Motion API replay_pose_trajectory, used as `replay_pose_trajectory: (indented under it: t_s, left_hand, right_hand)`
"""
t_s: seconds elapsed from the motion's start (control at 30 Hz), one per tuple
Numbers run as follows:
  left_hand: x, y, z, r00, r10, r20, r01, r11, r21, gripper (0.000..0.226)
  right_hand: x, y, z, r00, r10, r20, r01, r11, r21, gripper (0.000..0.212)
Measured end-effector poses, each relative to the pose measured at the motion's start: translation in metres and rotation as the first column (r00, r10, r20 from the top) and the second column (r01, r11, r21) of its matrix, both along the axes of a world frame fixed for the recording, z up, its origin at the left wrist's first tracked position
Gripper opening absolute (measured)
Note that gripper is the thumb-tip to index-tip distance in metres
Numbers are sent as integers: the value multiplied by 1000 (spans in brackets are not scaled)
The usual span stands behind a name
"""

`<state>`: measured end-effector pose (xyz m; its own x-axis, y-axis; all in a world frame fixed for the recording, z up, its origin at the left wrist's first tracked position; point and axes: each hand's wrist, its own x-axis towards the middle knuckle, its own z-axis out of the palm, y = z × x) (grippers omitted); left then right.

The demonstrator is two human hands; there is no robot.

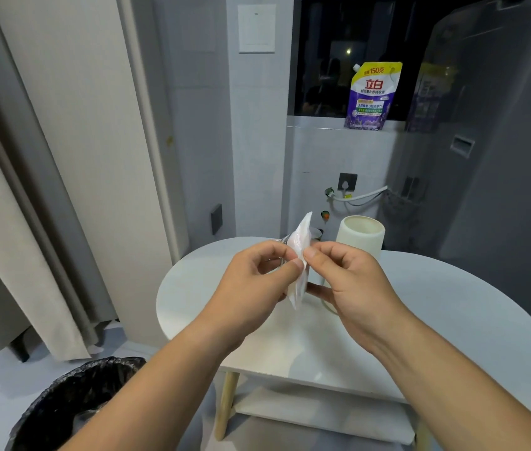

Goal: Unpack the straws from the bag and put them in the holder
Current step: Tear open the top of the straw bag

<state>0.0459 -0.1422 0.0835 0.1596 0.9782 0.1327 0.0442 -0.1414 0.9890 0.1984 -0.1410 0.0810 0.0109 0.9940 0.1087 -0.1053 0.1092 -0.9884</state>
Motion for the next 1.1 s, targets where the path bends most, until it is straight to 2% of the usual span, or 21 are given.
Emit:
replay_pose_trajectory:
  t_s: [0.17,0.5,0.63,0.73,0.9,1.03,1.1]
  left_hand:
    - [3,1,-5,997,58,42,-59,998,23,21]
    - [8,2,-14,985,173,-17,-173,985,9,22]
    - [9,2,-13,966,255,-45,-255,967,12,22]
    - [-1,8,-6,943,333,-6,-333,943,-3,24]
    - [0,4,-5,962,274,-3,-274,962,-2,25]
    - [7,0,-7,971,238,-2,-237,971,19,25]
    - [6,-1,-6,973,233,-2,-233,972,19,25]
  right_hand:
    - [-2,1,-2,1000,5,30,-6,1000,19,19]
    - [-10,6,-13,965,-120,234,88,986,144,23]
    - [-12,9,-17,947,-176,269,139,979,149,26]
    - [-5,14,-20,932,-211,294,184,976,119,20]
    - [-3,12,-21,926,-208,314,179,977,118,16]
    - [-9,7,-17,945,-200,260,160,973,165,29]
    - [-11,6,-15,946,-201,253,162,973,167,26]
